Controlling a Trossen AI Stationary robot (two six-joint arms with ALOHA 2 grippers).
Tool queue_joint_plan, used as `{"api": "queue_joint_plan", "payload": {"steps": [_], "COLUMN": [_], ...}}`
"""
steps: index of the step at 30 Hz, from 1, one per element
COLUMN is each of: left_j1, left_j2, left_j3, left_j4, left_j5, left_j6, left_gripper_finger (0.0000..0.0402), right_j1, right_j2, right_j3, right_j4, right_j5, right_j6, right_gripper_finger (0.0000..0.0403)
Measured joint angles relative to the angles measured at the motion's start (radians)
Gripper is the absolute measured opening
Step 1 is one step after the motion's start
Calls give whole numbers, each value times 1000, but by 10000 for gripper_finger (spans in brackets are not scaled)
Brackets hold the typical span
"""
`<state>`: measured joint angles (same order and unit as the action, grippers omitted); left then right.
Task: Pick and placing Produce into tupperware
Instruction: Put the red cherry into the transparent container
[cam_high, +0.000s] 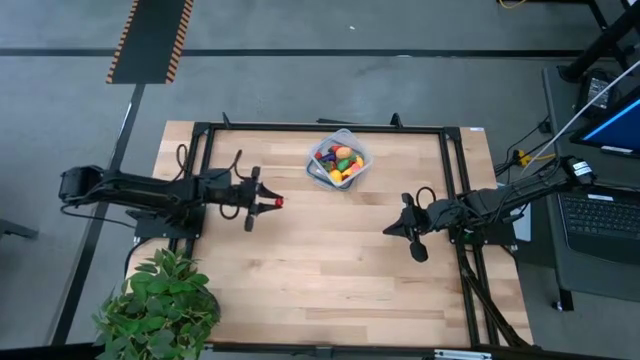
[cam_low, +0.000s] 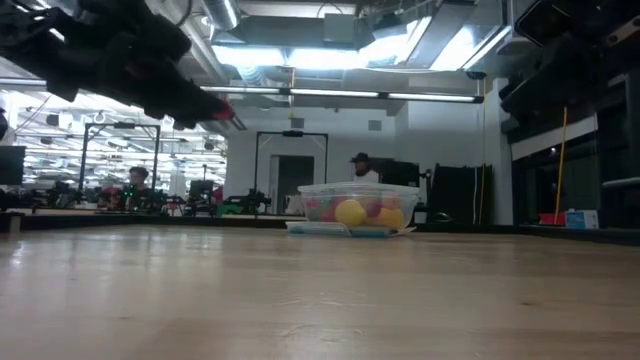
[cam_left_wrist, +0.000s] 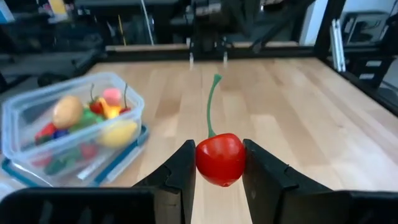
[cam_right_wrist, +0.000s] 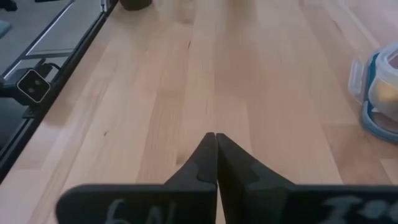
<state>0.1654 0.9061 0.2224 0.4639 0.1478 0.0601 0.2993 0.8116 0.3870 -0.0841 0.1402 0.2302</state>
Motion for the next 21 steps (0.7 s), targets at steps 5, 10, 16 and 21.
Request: {"api": "queue_joint_plan", "payload": {"steps": [5,10,16,21], "left_j1": [0,0,46,115], "left_j2": [130,300,476,578], "left_j3": [67,188,360,523], "left_j4": [1,-2,-44,-170], "left_j5": [-13,-34,-35,20], "left_j6": [7,89,191,201], "left_gripper_finger": [95,95,95,95], "right_j1": [0,-2,-2,-2], "right_j2": [0,0,0,0], "right_j3": [0,0,0,0], "right_j4": [8,14,14,14], "right_j5": [1,1,1,1], "right_j6": [-24,-31,-36,-37], "right_gripper_finger": [3,4,2,3]}}
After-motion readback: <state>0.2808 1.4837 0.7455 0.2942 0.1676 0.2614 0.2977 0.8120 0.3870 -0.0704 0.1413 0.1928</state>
